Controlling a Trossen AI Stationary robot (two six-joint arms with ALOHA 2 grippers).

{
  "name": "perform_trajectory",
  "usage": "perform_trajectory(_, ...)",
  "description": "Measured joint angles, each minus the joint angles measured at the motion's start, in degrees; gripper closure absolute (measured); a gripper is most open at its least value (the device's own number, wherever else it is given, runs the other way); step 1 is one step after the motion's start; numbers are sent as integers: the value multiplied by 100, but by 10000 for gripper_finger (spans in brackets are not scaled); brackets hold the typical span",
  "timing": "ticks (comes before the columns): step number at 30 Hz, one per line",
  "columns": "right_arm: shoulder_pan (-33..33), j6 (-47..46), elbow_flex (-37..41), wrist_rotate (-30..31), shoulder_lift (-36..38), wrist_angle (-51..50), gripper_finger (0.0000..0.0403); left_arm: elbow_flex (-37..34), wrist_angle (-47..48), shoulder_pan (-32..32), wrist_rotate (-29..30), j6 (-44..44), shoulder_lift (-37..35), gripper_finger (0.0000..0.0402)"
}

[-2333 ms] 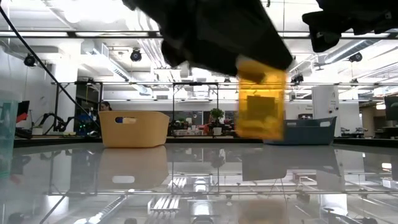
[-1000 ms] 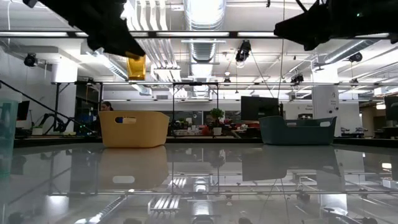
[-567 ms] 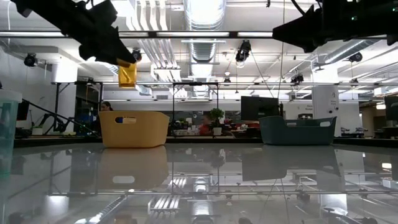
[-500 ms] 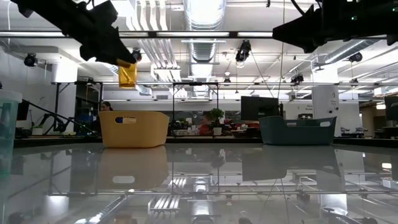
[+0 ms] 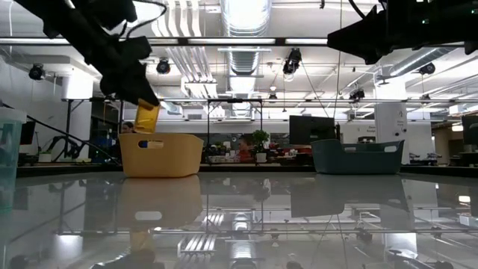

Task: Pick and place medicine bottles into bin by pill shape (circle, oval)
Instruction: Put the blue bottle pill into the blue bin

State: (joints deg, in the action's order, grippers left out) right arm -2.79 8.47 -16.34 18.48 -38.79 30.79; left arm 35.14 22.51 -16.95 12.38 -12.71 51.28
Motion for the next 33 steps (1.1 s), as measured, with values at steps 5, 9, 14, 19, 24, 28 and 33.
perform_trajectory(5, 0, 4, 0, 0, 0, -8, 252, 0, -4, -272, -15, 24, 283, 210)
perform_trajectory(9, 0, 3, 0, 0, -1, -48, 252, 0, -231, -405, -17, -13, 510, 210)
perform_trajectory(14, 0, -5, 0, 0, -2, -48, 252, -54, -780, -448, -8, -47, 786, 210)
perform_trajectory(19, 0, 0, 0, 0, -2, -48, 252, -181, -853, -448, 11, -29, 984, 210)
perform_trajectory(24, 0, 5, 0, 0, -2, -48, 252, -341, -1198, -448, 145, 24, 1131, 210)
perform_trajectory(28, 0, -6, 0, 0, -2, -48, 252, -345, -1318, -448, 154, 157, 1211, 210)
perform_trajectory(33, -4, -3, 0, 0, -4, -48, 252, -348, -1328, -448, 172, 240, 1309, 204)
